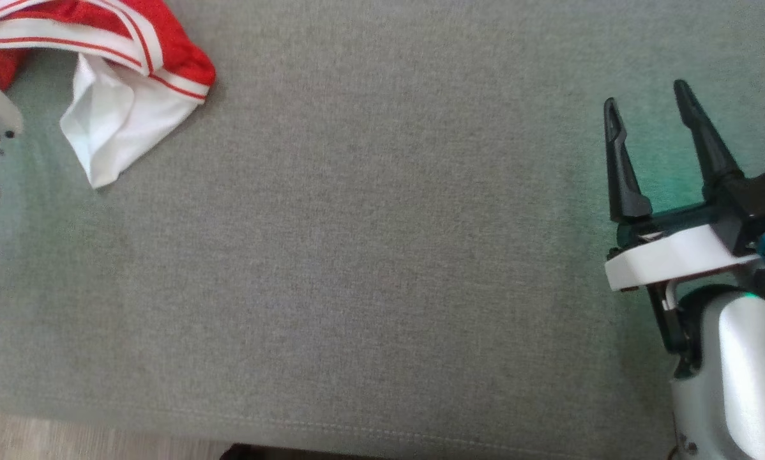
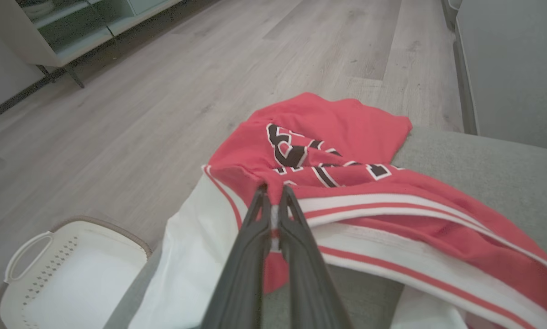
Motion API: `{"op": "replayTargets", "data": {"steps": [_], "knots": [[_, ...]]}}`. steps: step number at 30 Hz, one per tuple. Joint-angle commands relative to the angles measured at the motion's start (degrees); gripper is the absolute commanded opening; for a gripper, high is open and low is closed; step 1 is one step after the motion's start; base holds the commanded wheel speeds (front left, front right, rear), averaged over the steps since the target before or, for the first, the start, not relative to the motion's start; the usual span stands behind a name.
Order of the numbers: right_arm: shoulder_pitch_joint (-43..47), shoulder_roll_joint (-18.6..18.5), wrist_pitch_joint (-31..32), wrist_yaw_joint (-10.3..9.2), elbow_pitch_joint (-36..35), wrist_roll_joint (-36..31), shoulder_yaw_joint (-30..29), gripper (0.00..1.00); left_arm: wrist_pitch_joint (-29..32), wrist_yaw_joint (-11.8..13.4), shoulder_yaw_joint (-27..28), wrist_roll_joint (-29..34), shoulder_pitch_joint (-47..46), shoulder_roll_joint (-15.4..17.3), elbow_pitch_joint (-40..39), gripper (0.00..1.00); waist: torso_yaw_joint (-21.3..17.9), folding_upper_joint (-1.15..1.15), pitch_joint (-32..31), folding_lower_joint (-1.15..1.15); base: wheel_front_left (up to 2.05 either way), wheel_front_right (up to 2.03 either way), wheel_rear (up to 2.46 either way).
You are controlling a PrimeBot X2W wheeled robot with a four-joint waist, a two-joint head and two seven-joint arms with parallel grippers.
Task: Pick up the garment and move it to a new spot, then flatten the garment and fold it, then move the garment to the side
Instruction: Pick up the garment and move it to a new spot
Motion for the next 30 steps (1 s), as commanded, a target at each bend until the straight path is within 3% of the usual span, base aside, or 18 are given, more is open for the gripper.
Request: {"op": "replayTargets", "data": {"steps": [1, 9, 14, 20, 30], "knots": [[-1.0, 0.0, -0.9, 0.37, -1.3, 0.7, 1.7, 1.00, -0.2, 0.1, 1.1, 0.5, -2.4, 4.6, -0.7, 0.00, -0.8, 0.00, -2.6, 0.00, 0.00, 0.00, 0.00], [1.7, 0.0, -5.4, 0.37, 5.1, 5.4, 1.1, 1.00, 2.3, -1.9, -3.9, 5.6, -5.4, 8.3, -2.6, 0.00, -4.3, 0.00, -14.0, 0.00, 0.00, 0.00, 0.00], [5.9, 0.0, -7.7, 0.37, 8.8, 7.9, -0.5, 1.00, 4.7, -4.2, -7.9, 9.0, -7.7, 8.8, -5.7, 0.00, -7.4, 0.00, -22.4, 0.00, 0.00, 0.00, 0.00], [11.6, 0.0, -9.3, 0.37, 11.7, 9.7, -2.3, 1.00, 7.3, -6.8, -11.6, 10.5, -10.1, 6.1, -11.1, 0.00, -11.4, 0.00, -29.8, 0.00, 0.00, 0.00, 0.00], [15.1, 0.0, -10.2, 0.37, 12.1, 11.3, -1.9, 1.00, 8.3, -8.7, -13.8, 5.5, -12.3, -0.8, -23.6, 0.00, -17.2, 0.00, -32.4, 0.00, 0.00, 0.00, 0.00]]}}
